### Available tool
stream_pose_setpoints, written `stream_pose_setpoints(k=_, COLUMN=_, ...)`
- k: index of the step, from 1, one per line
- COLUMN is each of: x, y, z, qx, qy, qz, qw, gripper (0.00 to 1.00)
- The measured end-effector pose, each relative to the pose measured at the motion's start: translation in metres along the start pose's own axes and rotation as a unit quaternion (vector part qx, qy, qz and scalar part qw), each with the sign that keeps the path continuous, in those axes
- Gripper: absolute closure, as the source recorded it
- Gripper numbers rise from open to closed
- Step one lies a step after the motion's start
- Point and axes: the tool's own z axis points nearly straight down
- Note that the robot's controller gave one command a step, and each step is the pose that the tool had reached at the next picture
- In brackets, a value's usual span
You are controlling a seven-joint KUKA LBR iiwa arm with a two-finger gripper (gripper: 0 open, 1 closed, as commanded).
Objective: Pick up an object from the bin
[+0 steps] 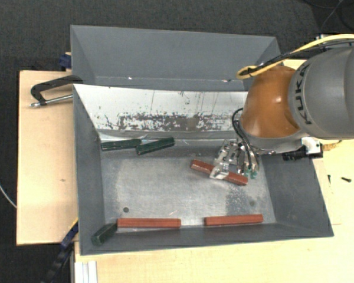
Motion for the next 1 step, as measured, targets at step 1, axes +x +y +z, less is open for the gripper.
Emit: stream_pose_setpoints(k=1, x=0.0009, y=-0.0002, z=-0.0221, qx=0.000, qy=0.0012, qz=0.000, qw=1.0000, gripper=1.00)
